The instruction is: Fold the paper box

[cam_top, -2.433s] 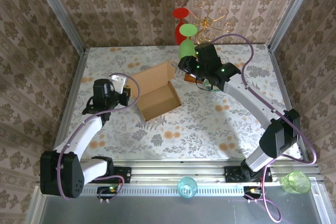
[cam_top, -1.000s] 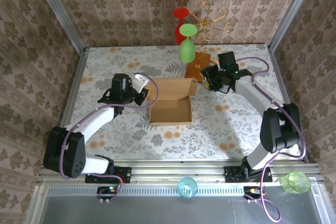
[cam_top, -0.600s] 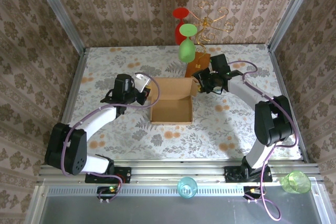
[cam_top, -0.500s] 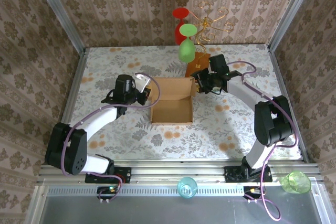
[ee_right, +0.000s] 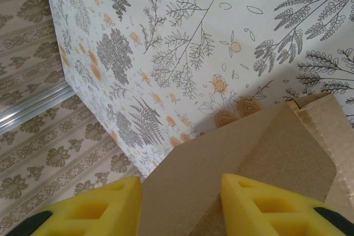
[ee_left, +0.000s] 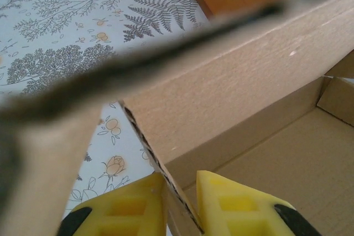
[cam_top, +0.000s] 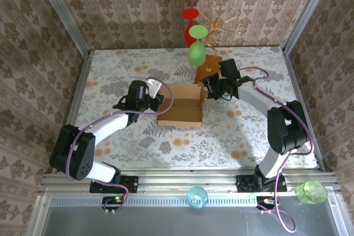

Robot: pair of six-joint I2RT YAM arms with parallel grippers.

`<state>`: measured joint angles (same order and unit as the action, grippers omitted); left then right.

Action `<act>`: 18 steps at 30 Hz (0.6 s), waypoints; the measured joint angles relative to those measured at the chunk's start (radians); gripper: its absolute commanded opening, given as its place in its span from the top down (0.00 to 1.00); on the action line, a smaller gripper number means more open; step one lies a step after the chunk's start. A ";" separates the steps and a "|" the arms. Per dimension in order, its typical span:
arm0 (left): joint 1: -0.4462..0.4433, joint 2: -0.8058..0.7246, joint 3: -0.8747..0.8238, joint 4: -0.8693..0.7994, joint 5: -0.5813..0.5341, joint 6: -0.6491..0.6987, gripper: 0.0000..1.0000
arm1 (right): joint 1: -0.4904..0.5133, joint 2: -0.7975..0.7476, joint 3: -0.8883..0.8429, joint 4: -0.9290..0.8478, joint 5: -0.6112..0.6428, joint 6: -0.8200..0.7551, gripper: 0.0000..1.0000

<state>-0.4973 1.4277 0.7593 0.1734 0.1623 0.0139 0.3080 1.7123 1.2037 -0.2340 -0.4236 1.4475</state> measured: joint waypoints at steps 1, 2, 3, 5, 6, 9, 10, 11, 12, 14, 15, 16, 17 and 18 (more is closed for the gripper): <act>-0.001 0.000 0.000 0.000 -0.001 -0.003 0.80 | 0.000 0.000 -0.001 0.000 0.000 0.000 0.58; -0.001 0.000 0.000 0.000 -0.002 -0.006 0.81 | 0.000 0.000 -0.002 0.000 0.000 0.000 0.58; -0.001 0.001 0.000 0.000 -0.003 -0.008 0.81 | 0.000 0.000 -0.002 0.000 0.000 0.000 0.58; -0.001 0.002 0.000 0.000 -0.003 -0.014 0.82 | 0.001 0.000 -0.004 0.000 0.000 0.000 0.58; -0.001 0.004 0.000 0.000 -0.004 -0.016 0.83 | 0.001 -0.001 -0.007 0.001 0.000 0.000 0.58; -0.001 0.004 0.000 -0.002 -0.007 -0.022 0.86 | 0.001 -0.008 -0.027 0.003 -0.001 0.001 0.58; -0.002 0.004 -0.001 -0.002 -0.007 -0.023 0.86 | 0.001 -0.011 -0.034 0.006 -0.001 0.002 0.58; -0.003 0.004 -0.005 -0.001 -0.008 -0.023 0.87 | 0.001 -0.017 -0.042 0.011 -0.001 0.004 0.58; -0.005 0.004 -0.009 0.000 -0.011 -0.024 0.88 | 0.001 -0.023 -0.052 0.015 -0.001 0.005 0.58; -0.009 0.003 -0.020 0.006 -0.017 -0.030 0.89 | 0.003 -0.035 -0.071 0.020 -0.001 0.011 0.58; -0.011 0.002 -0.027 0.011 -0.022 -0.033 0.89 | 0.005 -0.040 -0.079 0.023 -0.001 0.015 0.58; -0.012 -0.003 -0.037 0.018 -0.028 -0.037 0.90 | 0.007 -0.043 -0.084 0.026 -0.001 0.018 0.58; -0.013 -0.010 -0.048 0.023 -0.030 -0.041 0.90 | 0.008 -0.047 -0.087 0.026 -0.001 0.022 0.57; -0.014 -0.017 -0.058 0.025 -0.033 -0.045 0.90 | 0.010 -0.050 -0.089 0.027 0.000 0.024 0.56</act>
<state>-0.5110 1.4105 0.7013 0.1986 0.1295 -0.0311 0.3183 1.6623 1.1152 -0.2073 -0.4240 1.4712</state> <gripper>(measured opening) 0.104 0.427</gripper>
